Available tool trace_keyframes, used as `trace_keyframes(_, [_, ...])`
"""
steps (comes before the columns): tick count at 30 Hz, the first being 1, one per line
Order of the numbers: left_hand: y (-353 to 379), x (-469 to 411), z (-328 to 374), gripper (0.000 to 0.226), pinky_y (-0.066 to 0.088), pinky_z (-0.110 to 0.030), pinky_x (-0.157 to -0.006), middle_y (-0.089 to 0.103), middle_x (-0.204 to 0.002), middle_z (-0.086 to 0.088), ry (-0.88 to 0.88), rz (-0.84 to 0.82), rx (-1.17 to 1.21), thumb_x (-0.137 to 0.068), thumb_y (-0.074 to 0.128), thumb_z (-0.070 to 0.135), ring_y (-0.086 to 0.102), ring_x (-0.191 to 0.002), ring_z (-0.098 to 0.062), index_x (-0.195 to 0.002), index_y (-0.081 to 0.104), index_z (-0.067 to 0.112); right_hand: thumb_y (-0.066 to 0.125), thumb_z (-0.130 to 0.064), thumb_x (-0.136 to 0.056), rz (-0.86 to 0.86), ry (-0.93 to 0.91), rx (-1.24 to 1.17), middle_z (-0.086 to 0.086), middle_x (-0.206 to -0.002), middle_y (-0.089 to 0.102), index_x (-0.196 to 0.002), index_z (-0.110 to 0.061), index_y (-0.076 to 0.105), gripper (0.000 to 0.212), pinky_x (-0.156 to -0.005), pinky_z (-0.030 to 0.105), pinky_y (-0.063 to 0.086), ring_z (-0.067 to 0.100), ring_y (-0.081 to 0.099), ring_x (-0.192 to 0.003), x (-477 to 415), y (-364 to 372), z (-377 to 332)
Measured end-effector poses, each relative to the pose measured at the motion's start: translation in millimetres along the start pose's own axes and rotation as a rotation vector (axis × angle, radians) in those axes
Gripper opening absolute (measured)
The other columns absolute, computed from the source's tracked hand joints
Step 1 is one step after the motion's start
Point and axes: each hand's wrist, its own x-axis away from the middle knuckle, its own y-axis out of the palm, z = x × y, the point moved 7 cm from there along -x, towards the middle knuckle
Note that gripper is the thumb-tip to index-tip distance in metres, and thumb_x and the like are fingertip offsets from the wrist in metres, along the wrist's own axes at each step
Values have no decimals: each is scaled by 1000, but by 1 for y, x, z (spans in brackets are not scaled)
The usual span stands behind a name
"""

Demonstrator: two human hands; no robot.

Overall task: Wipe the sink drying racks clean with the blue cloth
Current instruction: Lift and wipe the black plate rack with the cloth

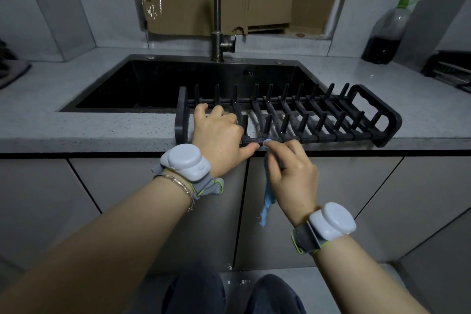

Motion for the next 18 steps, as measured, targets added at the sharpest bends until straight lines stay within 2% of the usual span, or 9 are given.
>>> trace_keyframes(2, [1,1,0,48,18,-44,-90,61,-62,-1,6,2,2,-72,63,57,59,-79,-29,-60,72,11,47,-25,-83,10,6,3,5,-77,61,-95,-14,72,30,-44,27,45,26,59,-57,0,-2,3])
trace_keyframes(6, [0,0,0,54,18,-46,-90,61,-61,-2,-3,-8,0,-72,50,58,59,-78,-30,-59,72,10,45,-25,-82,34,53,15,6,-78,62,-93,-13,72,32,-48,27,46,28,60,-58,-5,-6,12])
trace_keyframes(13, [1,1,-1,47,19,-44,-88,60,-59,-2,2,-6,-18,-69,68,55,59,-75,-31,-56,71,10,47,-26,-82,-2,31,-1,6,-79,62,-93,-14,72,30,-47,30,48,28,60,-59,-5,-1,2])
trace_keyframes(16, [3,2,0,47,21,-46,-91,61,-62,-3,0,-28,-11,-71,68,54,58,-78,-31,-59,72,9,49,-22,-83,13,149,-69,8,-83,62,-95,-11,72,28,-60,35,50,27,60,-70,-9,-4,17])
trace_keyframes(18, [2,1,0,46,25,-46,-91,59,-59,-2,5,-16,-19,-68,71,54,59,-75,-30,-56,70,10,49,-16,-85,26,228,-149,2,-85,61,-95,-11,68,21,-69,23,46,16,57,-77,-10,-12,24])
